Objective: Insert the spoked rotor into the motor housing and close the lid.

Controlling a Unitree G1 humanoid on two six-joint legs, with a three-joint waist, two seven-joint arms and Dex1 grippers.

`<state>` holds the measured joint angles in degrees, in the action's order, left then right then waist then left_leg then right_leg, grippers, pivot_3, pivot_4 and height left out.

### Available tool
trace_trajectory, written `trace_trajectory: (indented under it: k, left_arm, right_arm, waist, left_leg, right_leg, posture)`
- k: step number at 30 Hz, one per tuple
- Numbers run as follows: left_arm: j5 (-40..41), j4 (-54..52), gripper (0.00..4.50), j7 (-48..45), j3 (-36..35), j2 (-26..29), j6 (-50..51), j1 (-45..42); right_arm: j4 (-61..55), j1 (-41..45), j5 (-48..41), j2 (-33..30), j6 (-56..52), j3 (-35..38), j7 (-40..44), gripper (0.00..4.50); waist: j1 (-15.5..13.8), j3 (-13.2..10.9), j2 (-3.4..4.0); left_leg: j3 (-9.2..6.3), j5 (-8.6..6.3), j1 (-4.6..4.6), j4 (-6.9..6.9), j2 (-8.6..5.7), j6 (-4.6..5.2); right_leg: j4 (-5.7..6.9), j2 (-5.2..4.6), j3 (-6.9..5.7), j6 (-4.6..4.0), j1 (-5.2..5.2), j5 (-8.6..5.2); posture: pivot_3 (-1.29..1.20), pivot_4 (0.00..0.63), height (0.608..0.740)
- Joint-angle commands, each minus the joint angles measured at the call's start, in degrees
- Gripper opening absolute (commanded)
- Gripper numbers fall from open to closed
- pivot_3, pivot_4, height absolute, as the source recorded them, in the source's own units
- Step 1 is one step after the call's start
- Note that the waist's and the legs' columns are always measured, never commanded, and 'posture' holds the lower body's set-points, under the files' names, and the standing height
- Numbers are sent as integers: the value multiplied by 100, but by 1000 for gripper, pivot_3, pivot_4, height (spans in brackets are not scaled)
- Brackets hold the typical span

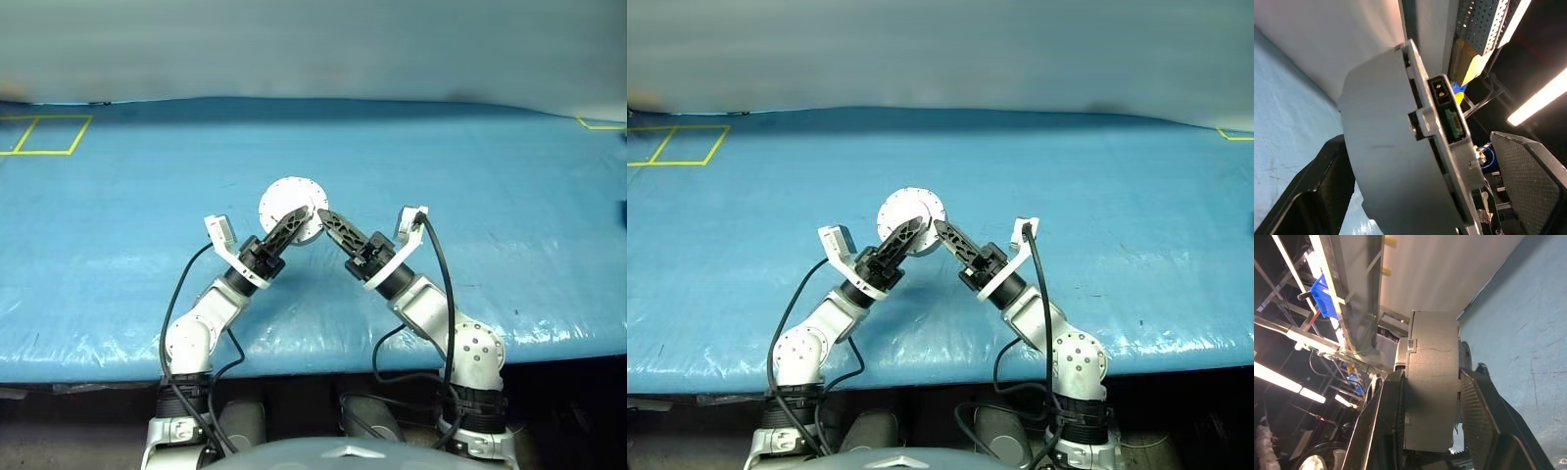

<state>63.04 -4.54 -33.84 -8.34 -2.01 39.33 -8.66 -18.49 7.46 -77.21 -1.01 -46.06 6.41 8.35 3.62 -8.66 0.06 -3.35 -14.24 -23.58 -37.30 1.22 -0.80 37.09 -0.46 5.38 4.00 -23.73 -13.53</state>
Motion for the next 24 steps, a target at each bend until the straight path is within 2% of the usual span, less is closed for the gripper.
trace_trajectory:
  k: [1, 7, 10, 13, 16, 17, 18, 21, 24]
  left_arm:
    - [191, -28, 4453, 102, -84, -37, 93, -27]
    - [409, -191, 4453, 396, -232, -178, 64, -135]
    - [410, -352, 3871, 345, -116, -149, 142, -128]
    - [399, -342, 2942, 558, -65, -209, 182, -154]
    - [483, -486, 2942, 380, 37, -185, 239, -96]
    - [527, -531, 2670, 320, 55, -176, 263, -68]
    - [519, -550, 2634, 369, 82, -150, 308, -52]
    - [443, -538, 2584, 543, 125, -83, 341, -44]
    - [722, -646, 2583, 354, 110, -26, 459, -2]
  right_arm:
    - [-326, 41, -162, 83, 195, -11, 107, 1294]
    - [-255, 51, -115, 59, 211, -45, 80, 1294]
    - [-202, 70, -114, 58, 211, -32, 57, 1294]
    - [-110, 98, -78, 89, 226, -22, -58, 1294]
    - [-12, 121, -25, 143, 257, -14, -216, 1294]
    - [7, 126, -23, 156, 262, -9, -241, 1294]
    - [33, 130, -10, 181, 272, -8, -280, 1294]
    - [98, 136, 41, 242, 286, -38, -386, 1294]
    - [166, 147, 111, 293, 303, -56, -527, 1294]
  waist:
    - [-4, 0, 0]
    - [-11, 0, 0]
    - [-11, 0, 0]
    - [-12, 0, 0]
    - [-2, 0, 0]
    - [-1, 0, 0]
    - [-2, 0, 0]
    - [-7, 0, 0]
    - [-3, 0, 0]
  left_leg:
    - [0, 0, 0, 0, 0, 0]
    - [-1, 0, 0, -5, -1, 0]
    - [-1, 0, 0, -6, -2, 0]
    - [-1, 0, 0, -6, -2, 0]
    - [-1, 0, 1, -6, -2, 0]
    - [-1, 0, 1, -6, -2, 0]
    - [-2, 0, 1, -6, -1, 0]
    - [-2, 0, 1, -6, -1, -1]
    - [-1, 1, 0, -8, -2, -1]
  right_leg:
    - [0, 0, 0, 0, 0, 0]
    - [1, -1, 0, 0, 2, 0]
    - [2, -1, 0, 1, 3, 1]
    - [2, -1, 0, 1, 2, 0]
    - [3, -1, 0, 0, 2, 1]
    - [5, 0, 0, 0, 2, 1]
    - [5, 0, 0, 0, 2, 0]
    - [5, 0, 0, 0, 2, 0]
    - [6, 0, 0, 0, 2, 1]
  posture:
    - [0, 150, 740]
    - [0, 150, 740]
    - [0, 150, 740]
    - [0, 150, 740]
    - [0, 150, 740]
    - [0, 150, 740]
    - [0, 150, 740]
    - [0, 150, 740]
    - [0, 150, 740]
